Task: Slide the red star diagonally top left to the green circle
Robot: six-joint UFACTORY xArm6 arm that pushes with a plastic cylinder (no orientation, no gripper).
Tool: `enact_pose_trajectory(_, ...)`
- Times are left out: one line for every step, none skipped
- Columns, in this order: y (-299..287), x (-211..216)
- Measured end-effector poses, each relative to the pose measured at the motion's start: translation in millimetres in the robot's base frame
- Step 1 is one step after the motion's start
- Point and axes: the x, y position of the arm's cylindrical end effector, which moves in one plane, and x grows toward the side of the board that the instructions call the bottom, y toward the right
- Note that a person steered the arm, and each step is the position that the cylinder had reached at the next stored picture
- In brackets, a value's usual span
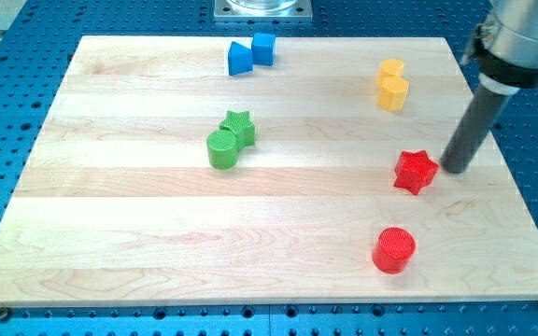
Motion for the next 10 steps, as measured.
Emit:
enact_pose_trajectory(-6.6,17.8)
enact_pose_trajectory(-92.3,20.9)
enact_pose_trajectory(-190.4,22.4)
enact_pose_trajectory(-132.5,22.9)
enact_pose_trajectory(-176.4,44.6)
enact_pose_trajectory(-273.2,52.7)
enact_pose_trajectory(-358.1,42.3)
enact_pose_trajectory(-380.4,4.7)
enact_pose_trajectory(-388.7,-22.0)
enact_pose_trajectory(-353.2,-45.6)
